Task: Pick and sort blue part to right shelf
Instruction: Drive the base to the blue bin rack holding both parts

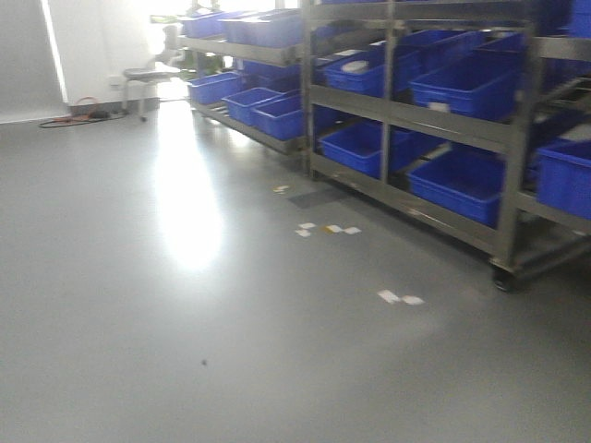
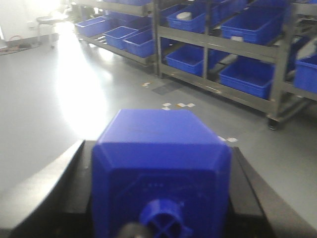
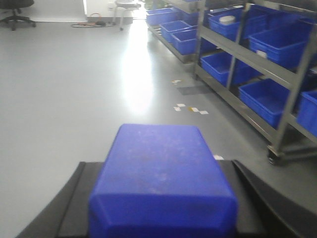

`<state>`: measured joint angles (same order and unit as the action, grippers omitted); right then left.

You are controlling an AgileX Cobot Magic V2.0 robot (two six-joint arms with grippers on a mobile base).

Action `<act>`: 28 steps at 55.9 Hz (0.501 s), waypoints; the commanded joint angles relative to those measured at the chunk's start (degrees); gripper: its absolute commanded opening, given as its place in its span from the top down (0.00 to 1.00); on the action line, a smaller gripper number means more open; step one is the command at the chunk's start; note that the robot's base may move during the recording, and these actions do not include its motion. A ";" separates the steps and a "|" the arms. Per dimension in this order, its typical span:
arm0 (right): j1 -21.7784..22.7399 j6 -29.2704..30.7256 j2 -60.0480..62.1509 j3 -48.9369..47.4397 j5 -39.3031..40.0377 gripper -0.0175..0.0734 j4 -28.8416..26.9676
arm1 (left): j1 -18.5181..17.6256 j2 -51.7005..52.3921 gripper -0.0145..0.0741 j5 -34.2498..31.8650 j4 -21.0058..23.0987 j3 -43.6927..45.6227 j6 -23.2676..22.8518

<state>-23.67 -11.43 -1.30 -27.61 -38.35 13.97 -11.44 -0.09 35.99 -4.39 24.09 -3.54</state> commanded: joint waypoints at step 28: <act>0.08 0.41 -0.92 -1.55 5.19 0.56 1.21 | -0.30 -0.84 0.49 -4.95 0.06 1.46 -0.13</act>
<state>-23.67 -11.43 -1.30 -27.61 -38.35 13.97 -11.44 0.00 35.99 -4.39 24.09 -3.54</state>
